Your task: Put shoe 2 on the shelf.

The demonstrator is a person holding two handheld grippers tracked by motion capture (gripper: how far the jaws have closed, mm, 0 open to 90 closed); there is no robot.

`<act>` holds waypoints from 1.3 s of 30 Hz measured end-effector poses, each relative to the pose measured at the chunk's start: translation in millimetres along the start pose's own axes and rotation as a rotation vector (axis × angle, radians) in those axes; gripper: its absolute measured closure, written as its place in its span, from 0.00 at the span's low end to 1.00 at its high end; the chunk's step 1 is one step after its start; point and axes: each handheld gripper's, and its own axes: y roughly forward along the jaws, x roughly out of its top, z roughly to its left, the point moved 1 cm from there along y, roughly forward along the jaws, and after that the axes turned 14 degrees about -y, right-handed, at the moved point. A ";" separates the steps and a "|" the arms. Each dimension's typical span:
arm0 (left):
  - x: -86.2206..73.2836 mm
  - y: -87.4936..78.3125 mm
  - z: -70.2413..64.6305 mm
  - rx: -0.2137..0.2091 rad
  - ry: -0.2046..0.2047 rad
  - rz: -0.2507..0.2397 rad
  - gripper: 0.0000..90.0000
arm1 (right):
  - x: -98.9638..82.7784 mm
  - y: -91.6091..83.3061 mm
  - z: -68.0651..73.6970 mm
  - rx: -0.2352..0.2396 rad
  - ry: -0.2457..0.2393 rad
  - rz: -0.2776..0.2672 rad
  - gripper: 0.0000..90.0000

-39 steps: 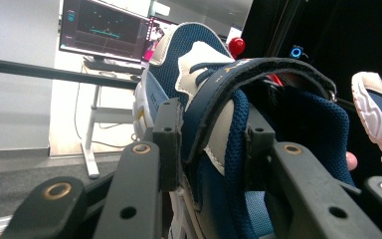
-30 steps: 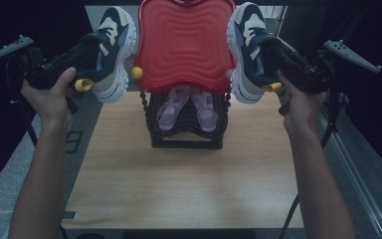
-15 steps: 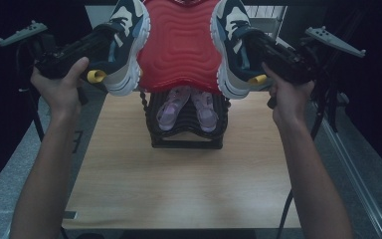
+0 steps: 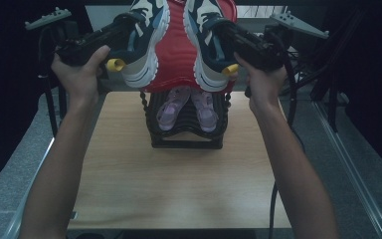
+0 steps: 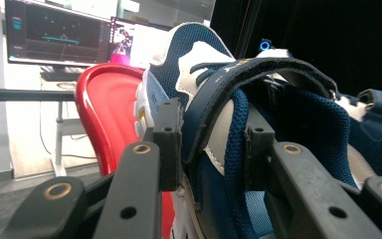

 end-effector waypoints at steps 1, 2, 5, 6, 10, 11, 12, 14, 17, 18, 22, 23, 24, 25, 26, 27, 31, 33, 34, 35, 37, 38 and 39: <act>0.0 3.1 1.2 0.005 -0.002 0.002 0.76 | -0.1 3.6 0.2 0.001 0.001 0.004 0.78; -0.1 6.2 2.4 0.011 -0.007 0.000 0.76 | -0.2 6.8 0.2 -0.001 -0.003 0.006 0.78; -0.3 14.3 7.4 0.016 -0.027 -0.006 0.76 | 0.5 14.1 -0.1 -0.010 -0.015 0.014 0.78; -0.2 16.9 9.2 0.016 -0.030 -0.006 0.76 | 1.1 16.0 -0.7 -0.013 -0.019 0.015 0.78; -0.4 28.0 13.6 0.032 -0.043 -0.007 0.76 | 2.1 23.3 -5.4 -0.024 -0.025 0.026 0.78; -0.6 30.8 13.8 0.036 -0.044 -0.006 0.76 | 2.1 24.9 -7.1 -0.028 -0.025 0.031 0.78; -0.9 33.4 13.6 0.037 -0.046 -0.005 0.76 | 2.1 26.3 -8.9 -0.031 -0.024 0.040 0.78; -1.5 37.6 11.8 0.034 -0.041 0.002 0.76 | 2.0 29.2 -12.1 -0.038 -0.015 0.039 0.78; -2.4 42.9 7.3 0.035 -0.027 0.009 0.76 | 1.4 32.1 -15.1 -0.040 -0.008 0.037 0.78; -2.5 44.3 6.2 0.036 -0.024 0.011 0.76 | 0.8 32.8 -16.1 -0.040 -0.015 0.043 0.78; -3.1 51.6 2.6 0.045 -0.014 0.015 0.76 | -1.8 36.7 -18.8 -0.040 -0.016 0.059 0.78; -3.2 53.4 1.8 0.049 -0.008 0.015 0.76 | -2.6 38.5 -19.6 -0.044 -0.013 0.058 0.78; -3.1 55.4 1.3 0.053 -0.001 0.017 0.76 | -3.2 39.5 -20.8 -0.049 -0.013 0.063 0.78; -3.0 57.4 0.4 0.058 0.001 0.018 0.76 | -4.0 41.3 -21.9 -0.056 -0.014 0.061 0.78; -2.9 59.6 -0.4 0.063 0.010 0.020 0.76 | -4.2 42.3 -23.2 -0.061 -0.016 0.071 0.78; -2.8 62.3 -1.0 0.067 0.018 0.022 0.76 | -4.7 43.9 -24.5 -0.066 -0.017 0.072 0.78; -4.6 73.7 -0.8 0.086 0.036 0.039 0.76 | -6.4 48.0 -30.2 -0.091 -0.021 0.090 0.78; -8.2 78.8 1.2 0.096 0.039 0.049 0.76 | -7.7 51.5 -31.3 -0.095 -0.025 0.101 0.78; -10.2 80.7 2.6 0.103 0.042 0.052 0.76 | -8.5 53.6 -31.3 -0.100 -0.032 0.113 0.77; -11.9 82.3 4.1 0.111 0.045 0.056 0.76 | -9.6 55.7 -31.4 -0.105 -0.044 0.123 0.77; -15.1 84.6 7.3 0.124 0.050 0.060 0.76 | -12.0 59.2 -31.1 -0.112 -0.064 0.145 0.77; -16.4 85.4 9.2 0.127 0.051 0.061 0.75 | -13.3 60.9 -30.9 -0.111 -0.070 0.154 0.77; -17.8 86.2 10.6 0.131 0.049 0.064 0.75 | -14.7 62.8 -30.6 -0.108 -0.072 0.159 0.76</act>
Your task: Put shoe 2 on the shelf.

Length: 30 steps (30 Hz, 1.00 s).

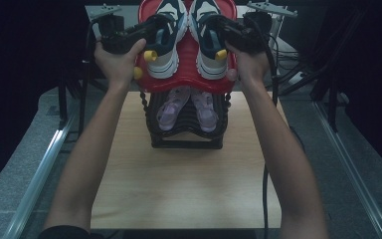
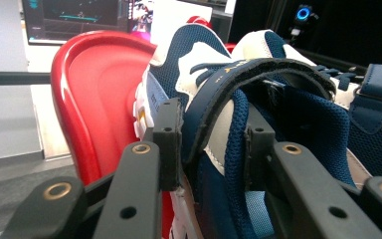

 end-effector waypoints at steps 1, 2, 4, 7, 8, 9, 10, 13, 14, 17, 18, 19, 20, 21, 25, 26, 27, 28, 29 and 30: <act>-1.3 1.0 1.3 0.000 0.003 0.006 0.75 | -1.0 2.4 0.7 0.005 -0.002 0.004 0.76; -2.9 2.0 2.1 -0.002 0.003 0.009 0.75 | -1.9 4.6 1.3 0.013 0.000 0.010 0.75; -4.5 2.7 2.1 -0.012 0.023 0.008 0.73 | -4.2 8.8 1.7 0.027 -0.004 0.025 0.73; -3.2 2.4 2.0 -0.036 0.018 0.022 0.67 | -6.4 9.8 -0.9 0.058 0.007 0.013 0.69; -2.6 1.6 2.5 -0.041 0.013 0.027 0.65 | -6.5 9.6 -1.2 0.071 0.001 0.019 0.66; -2.2 0.6 2.9 -0.045 0.010 0.028 0.62 | -6.7 9.7 -1.1 0.078 -0.003 0.019 0.62; -2.0 -0.4 3.4 -0.048 0.007 0.030 0.60 | -6.8 9.6 -1.3 0.081 -0.006 0.020 0.57; -2.2 -4.1 5.0 -0.056 -0.005 0.026 0.56 | -6.8 7.8 -4.7 0.103 0.005 0.017 0.45; -2.5 -5.3 5.4 -0.058 -0.009 0.023 0.55 | -7.1 7.5 -5.8 0.107 0.018 0.013 0.40; -2.4 -7.4 6.4 -0.060 -0.010 0.026 0.53 | -7.3 3.9 -8.4 0.115 0.034 0.005 0.37; -2.5 -8.1 6.7 -0.065 -0.015 0.022 0.53 | -7.1 2.3 -8.6 0.119 0.043 -0.008 0.37; -2.5 -9.0 7.1 -0.072 -0.021 0.020 0.53 | -6.7 0.9 -9.2 0.119 0.045 -0.019 0.37; -2.5 -9.9 7.5 -0.082 -0.030 0.021 0.53 | -6.2 -1.0 -9.5 0.126 0.049 -0.020 0.36; -2.6 -11.2 7.9 -0.090 -0.035 0.021 0.52 | -5.6 -2.2 -9.3 0.130 0.055 -0.027 0.36; -2.0 -16.0 8.8 -0.098 -0.031 0.028 0.51 | -5.2 -9.6 -8.6 0.147 0.047 -0.044 0.36; -1.8 -17.6 8.7 -0.103 -0.031 0.028 0.51 | -5.3 -11.6 -8.6 0.152 0.044 -0.041 0.36; -1.6 -19.2 8.4 -0.106 -0.031 0.027 0.51 | -5.6 -12.3 -8.6 0.150 0.042 -0.046 0.36; -1.6 -21.0 7.6 -0.107 -0.028 0.025 0.51 | -5.9 -13.4 -8.9 0.155 0.040 -0.047 0.36; -1.5 -22.9 7.0 -0.108 -0.023 0.026 0.51 | -6.2 -14.0 -8.9 0.160 0.039 -0.052 0.36; -1.7 -25.1 6.5 -0.111 -0.020 0.028 0.51 | -6.6 -14.3 -8.4 0.163 0.037 -0.056 0.36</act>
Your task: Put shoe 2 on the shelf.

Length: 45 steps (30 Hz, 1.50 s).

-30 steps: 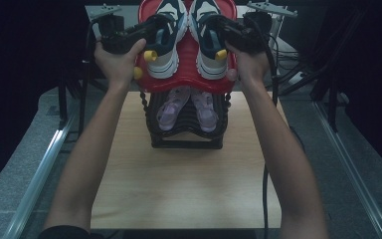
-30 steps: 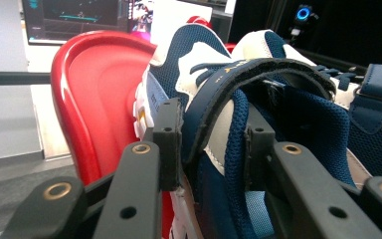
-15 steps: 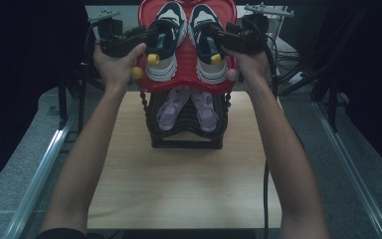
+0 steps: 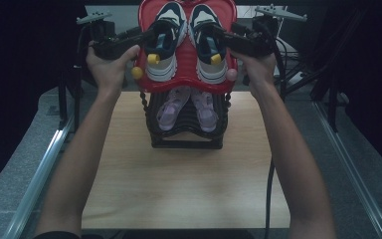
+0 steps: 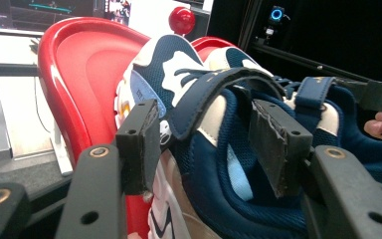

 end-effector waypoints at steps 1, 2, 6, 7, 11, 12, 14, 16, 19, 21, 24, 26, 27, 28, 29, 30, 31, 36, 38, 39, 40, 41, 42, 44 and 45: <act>-0.4 -2.3 -0.8 -0.004 0.002 0.000 0.51 | -0.4 -0.6 0.5 -0.002 -0.006 -0.001 0.36; -0.8 -5.0 -1.5 -0.007 0.011 0.006 0.52 | -1.1 -0.9 1.6 -0.006 -0.015 -0.005 0.36; -3.4 -15.1 -2.9 -0.009 0.015 0.000 0.52 | -5.0 -4.4 7.4 -0.006 -0.062 -0.015 0.37; -4.1 -17.4 -2.5 -0.009 0.013 -0.002 0.52 | -5.8 -5.4 8.8 -0.001 -0.058 -0.018 0.37; -6.3 -24.8 1.5 -0.004 0.002 -0.010 0.52 | -7.5 -10.8 10.0 0.021 -0.048 -0.030 0.38; -6.8 -26.3 2.9 -0.005 0.000 -0.012 0.52 | -7.8 -12.0 9.4 0.027 -0.047 -0.031 0.38; -7.3 -28.9 5.7 -0.008 -0.006 -0.007 0.52 | -8.5 -15.2 8.1 0.033 -0.043 -0.038 0.39; -7.7 -32.2 7.7 -0.014 -0.008 -0.008 0.52 | -9.5 -18.7 7.5 0.038 -0.039 -0.042 0.39; -8.5 -39.8 9.2 -0.019 -0.005 -0.018 0.52 | -11.6 -25.8 7.8 0.039 -0.048 -0.054 0.40; -9.9 -44.7 10.6 -0.020 -0.008 -0.022 0.52 | -14.0 -30.8 8.3 0.039 -0.048 -0.063 0.40; -13.9 -52.8 13.2 -0.023 -0.017 -0.029 0.52 | -19.7 -38.4 7.6 0.037 -0.047 -0.058 0.40; -17.4 -58.9 14.5 -0.023 -0.017 -0.032 0.52 | -24.2 -44.0 7.6 0.037 -0.035 -0.060 0.40; -19.6 -61.8 15.2 -0.024 -0.018 -0.033 0.52 | -26.6 -46.5 7.4 0.037 -0.031 -0.066 0.40; -21.9 -64.5 15.8 -0.026 -0.019 -0.031 0.52 | -29.0 -49.6 7.4 0.036 -0.028 -0.069 0.40; -24.3 -67.2 16.7 -0.026 -0.017 -0.026 0.52 | -31.4 -52.3 7.7 0.037 -0.021 -0.071 0.40; -26.8 -69.8 17.4 -0.025 -0.017 -0.023 0.52 | -33.9 -54.5 7.7 0.036 -0.020 -0.074 0.40; -29.1 -72.3 18.3 -0.025 -0.018 -0.021 0.52 | -36.4 -57.2 7.7 0.037 -0.016 -0.073 0.40; -42.0 -86.0 22.1 -0.029 -0.013 -0.018 0.52 | -48.3 -71.6 8.8 0.049 -0.022 -0.095 0.40; -49.6 -91.4 23.6 -0.034 -0.007 -0.016 0.52 | -54.2 -76.6 10.0 0.050 -0.036 -0.093 0.40; -53.7 -93.6 24.7 -0.038 -0.009 -0.021 0.52 | -57.4 -79.0 10.4 0.052 -0.039 -0.092 0.40; -57.9 -95.7 26.3 -0.044 -0.015 -0.022 0.52 | -60.8 -81.1 10.5 0.054 -0.037 -0.091 0.40; -61.9 -97.4 28.1 -0.050 -0.020 -0.019 0.52 | -64.2 -83.0 10.4 0.056 -0.034 -0.090 0.40; -66.1 -99.1 29.9 -0.055 -0.026 -0.017 0.52 | -67.5 -84.5 10.1 0.057 -0.032 -0.089 0.40; -74.5 -102.3 33.5 -0.071 -0.045 -0.009 0.52 | -73.3 -87.7 10.0 0.061 -0.027 -0.087 0.40; -78.8 -104.0 35.1 -0.078 -0.053 -0.006 0.52 | -75.8 -89.6 10.1 0.069 -0.020 -0.090 0.40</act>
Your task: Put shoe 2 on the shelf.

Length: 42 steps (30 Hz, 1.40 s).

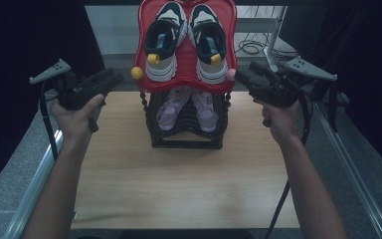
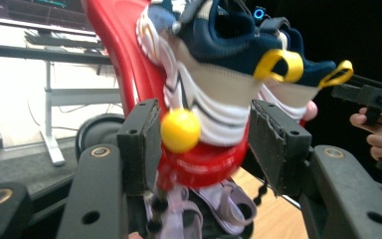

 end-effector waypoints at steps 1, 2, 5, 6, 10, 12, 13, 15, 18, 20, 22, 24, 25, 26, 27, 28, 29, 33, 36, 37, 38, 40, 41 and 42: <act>-4.2 -1.6 1.4 0.000 -0.004 0.000 0.52 | -2.3 -2.2 0.5 0.008 0.006 -0.003 0.40; -8.2 -3.1 2.9 0.000 -0.004 0.004 0.52 | -4.8 -4.2 1.5 0.015 0.010 -0.005 0.40; -20.7 -6.2 7.3 0.004 0.000 0.017 0.52 | -15.5 -8.4 5.5 0.032 0.010 0.009 0.40; -25.0 -7.0 8.6 0.010 0.003 0.022 0.52 | -19.8 -9.5 7.0 0.035 0.013 0.013 0.40; -45.2 -8.7 14.4 0.022 0.009 0.028 0.52 | -37.8 -12.7 11.3 0.048 0.024 0.032 0.40; -56.1 -9.0 17.3 0.032 0.018 0.042 0.52 | -46.7 -13.6 12.7 0.052 0.027 0.040 0.40; -61.4 -8.9 18.8 0.034 0.018 0.049 0.52 | -51.2 -14.1 13.1 0.055 0.028 0.043 0.40; -71.1 -8.9 21.5 0.042 0.024 0.063 0.52 | -60.7 -15.6 14.4 0.066 0.039 0.054 0.40; -84.9 -9.3 24.6 0.046 0.025 0.076 0.52 | -75.8 -17.8 16.5 0.078 0.059 0.065 0.41; -94.7 -10.3 26.0 0.049 0.027 0.080 0.52 | -86.5 -19.4 18.0 0.085 0.073 0.071 0.41; -105.1 -11.4 27.2 0.053 0.027 0.088 0.52 | -96.8 -21.7 19.6 0.091 0.089 0.083 0.41; -115.6 -12.4 28.8 0.058 0.025 0.099 0.52 | -107.4 -24.1 21.3 0.094 0.101 0.107 0.41; -120.6 -12.6 29.8 0.060 0.024 0.109 0.52 | -113.3 -25.1 21.8 0.095 0.101 0.112 0.41; -125.6 -12.9 30.6 0.061 0.022 0.117 0.52 | -119.0 -26.3 22.4 0.095 0.105 0.119 0.42; -130.5 -13.6 31.4 0.062 0.019 0.124 0.52 | -124.5 -27.8 23.3 0.097 0.116 0.128 0.42; -135.3 -14.6 32.3 0.063 0.018 0.132 0.52 | -129.9 -29.2 24.3 0.098 0.126 0.132 0.42; -140.2 -15.8 33.6 0.061 0.012 0.141 0.52 | -135.3 -31.0 25.1 0.095 0.129 0.136 0.42; -159.2 -20.8 41.2 0.054 -0.016 0.179 0.52 | -153.9 -38.4 29.3 0.091 0.144 0.158 0.43; -171.4 -24.1 46.6 0.060 -0.033 0.199 0.52 | -167.6 -43.9 33.4 0.089 0.134 0.189 0.43; -175.4 -24.9 48.2 0.064 -0.038 0.204 0.52 | -170.9 -44.9 34.4 0.084 0.126 0.200 0.43; -179.4 -25.1 50.1 0.069 -0.041 0.213 0.52 | -175.2 -46.0 35.9 0.081 0.121 0.209 0.44; -187.8 -25.0 53.4 0.092 -0.040 0.229 0.52 | -184.5 -47.5 38.6 0.079 0.118 0.232 0.44; -192.1 -25.2 55.1 0.097 -0.044 0.235 0.52 | -189.3 -47.9 39.9 0.080 0.116 0.247 0.44; -196.6 -24.8 56.3 0.104 -0.046 0.244 0.52 | -193.9 -48.5 41.7 0.080 0.118 0.259 0.44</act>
